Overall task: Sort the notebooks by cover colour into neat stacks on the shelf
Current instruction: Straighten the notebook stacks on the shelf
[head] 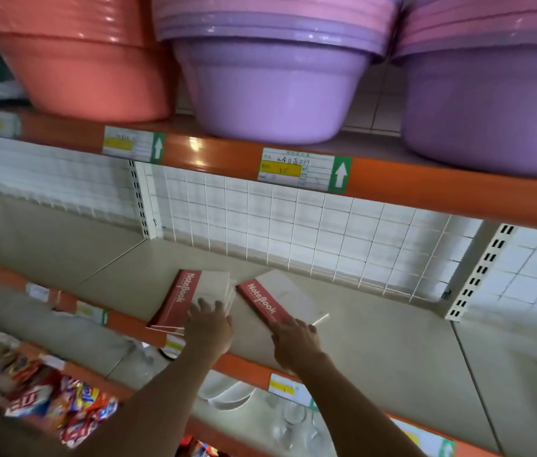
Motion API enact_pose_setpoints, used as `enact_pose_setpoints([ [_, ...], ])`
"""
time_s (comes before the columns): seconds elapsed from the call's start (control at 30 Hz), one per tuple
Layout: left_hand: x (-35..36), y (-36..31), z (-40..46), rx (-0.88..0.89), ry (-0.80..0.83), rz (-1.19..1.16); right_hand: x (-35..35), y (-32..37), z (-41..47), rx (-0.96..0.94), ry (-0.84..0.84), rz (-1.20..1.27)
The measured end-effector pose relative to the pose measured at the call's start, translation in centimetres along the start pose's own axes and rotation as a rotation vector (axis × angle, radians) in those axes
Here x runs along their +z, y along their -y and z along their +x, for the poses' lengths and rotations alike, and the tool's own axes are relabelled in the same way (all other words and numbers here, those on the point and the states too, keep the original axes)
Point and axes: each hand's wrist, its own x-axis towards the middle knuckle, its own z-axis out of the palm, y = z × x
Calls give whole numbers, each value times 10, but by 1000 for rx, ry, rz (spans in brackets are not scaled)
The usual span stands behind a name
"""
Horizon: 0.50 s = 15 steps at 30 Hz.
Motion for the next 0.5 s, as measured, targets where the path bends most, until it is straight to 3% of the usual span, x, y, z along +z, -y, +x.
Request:
enact_pose_setpoints([
  [0.07, 8, 8, 4, 14, -4, 32, 1, -6, 1, 52, -48, -47],
  [0.2, 11, 1, 5, 201, -184, -193, -4, -16, 3, 137, -83, -62],
  [0.27, 11, -6, 3, 242, -184, -217, -5, -21, 4, 218, -76, -44],
  [0.4, 3, -13, 3, -10, -53, -133, -5, -33, 3, 510, -61, 81],
  [0.5, -7, -12, 7, -128, 69, -58, -12, -41, 4, 611, -27, 111],
])
